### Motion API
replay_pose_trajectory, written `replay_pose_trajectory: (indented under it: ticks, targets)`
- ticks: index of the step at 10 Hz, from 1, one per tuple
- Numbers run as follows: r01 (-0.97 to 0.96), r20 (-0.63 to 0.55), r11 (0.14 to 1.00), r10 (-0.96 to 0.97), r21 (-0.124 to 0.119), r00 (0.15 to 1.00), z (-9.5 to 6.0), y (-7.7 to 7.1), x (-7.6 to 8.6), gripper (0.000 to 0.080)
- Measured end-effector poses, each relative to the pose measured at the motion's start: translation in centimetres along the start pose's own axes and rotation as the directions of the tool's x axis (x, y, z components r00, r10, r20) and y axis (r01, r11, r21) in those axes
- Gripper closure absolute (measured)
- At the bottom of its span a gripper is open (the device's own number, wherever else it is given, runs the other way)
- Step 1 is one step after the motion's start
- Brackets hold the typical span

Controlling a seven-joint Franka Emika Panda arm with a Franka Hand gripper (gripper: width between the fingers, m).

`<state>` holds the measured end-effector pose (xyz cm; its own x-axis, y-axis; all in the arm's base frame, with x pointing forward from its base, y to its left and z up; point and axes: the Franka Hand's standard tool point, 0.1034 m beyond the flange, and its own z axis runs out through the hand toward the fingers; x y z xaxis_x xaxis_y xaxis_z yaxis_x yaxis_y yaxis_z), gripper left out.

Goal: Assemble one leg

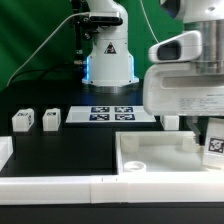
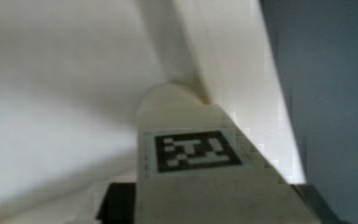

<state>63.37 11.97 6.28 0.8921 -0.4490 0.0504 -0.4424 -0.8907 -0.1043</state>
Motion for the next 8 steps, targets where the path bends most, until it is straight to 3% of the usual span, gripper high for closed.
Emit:
replay_pose_trajectory:
  ticks: [3, 5, 8]
  targets:
    - [-0.373, 0.006, 0.928, 0.373, 0.004, 0.928, 0.14, 0.32, 0.15, 0.0505]
    - [-0.727, 0.045, 0.687, 0.725, 0.018, 0.687, 0.23, 0.66, 0.1, 0.0505]
    - [-0.925, 0.094, 0.379, 0.921, 0.004, 0.378, 0.35, 0.53, -0.1, 0.0505]
